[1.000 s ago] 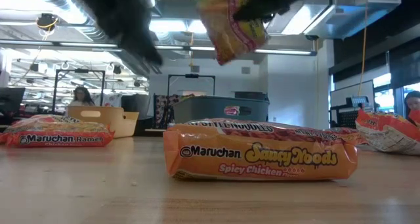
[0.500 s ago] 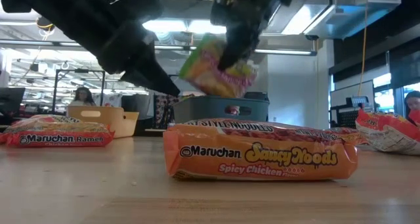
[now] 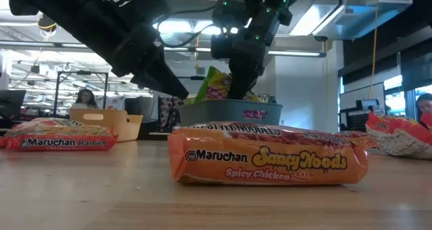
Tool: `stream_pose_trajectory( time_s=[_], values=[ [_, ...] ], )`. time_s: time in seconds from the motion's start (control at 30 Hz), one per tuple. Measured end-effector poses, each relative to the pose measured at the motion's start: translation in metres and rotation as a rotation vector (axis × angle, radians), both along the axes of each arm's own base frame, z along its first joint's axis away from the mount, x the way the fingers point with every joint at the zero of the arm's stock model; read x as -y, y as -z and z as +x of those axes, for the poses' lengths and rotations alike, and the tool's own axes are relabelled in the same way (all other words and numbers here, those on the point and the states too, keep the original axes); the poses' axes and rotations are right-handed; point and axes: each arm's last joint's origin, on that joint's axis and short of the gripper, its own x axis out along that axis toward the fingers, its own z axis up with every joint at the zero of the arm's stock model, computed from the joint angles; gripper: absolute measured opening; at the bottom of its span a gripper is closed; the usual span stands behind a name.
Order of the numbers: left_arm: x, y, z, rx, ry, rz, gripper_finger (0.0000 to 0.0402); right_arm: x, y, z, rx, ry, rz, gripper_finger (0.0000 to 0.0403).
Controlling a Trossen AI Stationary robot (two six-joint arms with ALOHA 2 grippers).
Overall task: Sort Maruchan noodles
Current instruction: Put the green noodles into the blue bin
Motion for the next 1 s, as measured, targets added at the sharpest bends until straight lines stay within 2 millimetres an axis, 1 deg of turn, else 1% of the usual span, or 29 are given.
stream_pose_trajectory(
  time_s=[0.1,0.17,0.4,0.53,0.67,0.8,1.0],
  values=[
    [0.000,0.000,0.000,0.004,-0.001,-0.002,0.0167,0.000,0.001,0.001,0.006,0.019,0.002,0.0094],
    [0.000,0.000,0.000,0.005,-0.002,-0.002,0.0167,0.001,0.001,0.003,0.020,0.024,-0.009,0.0108],
    [0.000,0.000,0.001,0.007,-0.003,-0.005,0.0167,0.001,0.001,0.006,0.041,0.023,-0.013,0.0186],
    [0.000,0.000,0.001,0.007,-0.004,-0.006,0.0167,0.002,0.000,0.008,0.061,0.028,-0.035,0.0210],
    [0.000,0.000,0.001,0.008,-0.004,-0.007,0.0167,0.003,-0.001,0.010,0.090,0.033,-0.086,0.0213],
    [0.000,0.000,0.001,0.008,-0.004,-0.007,0.0167,0.006,-0.002,0.011,0.095,0.058,-0.163,0.0201],
    [0.000,0.000,0.001,0.008,-0.004,-0.007,0.0167,0.006,-0.005,0.010,0.095,0.041,-0.173,0.0182]
  ],
)
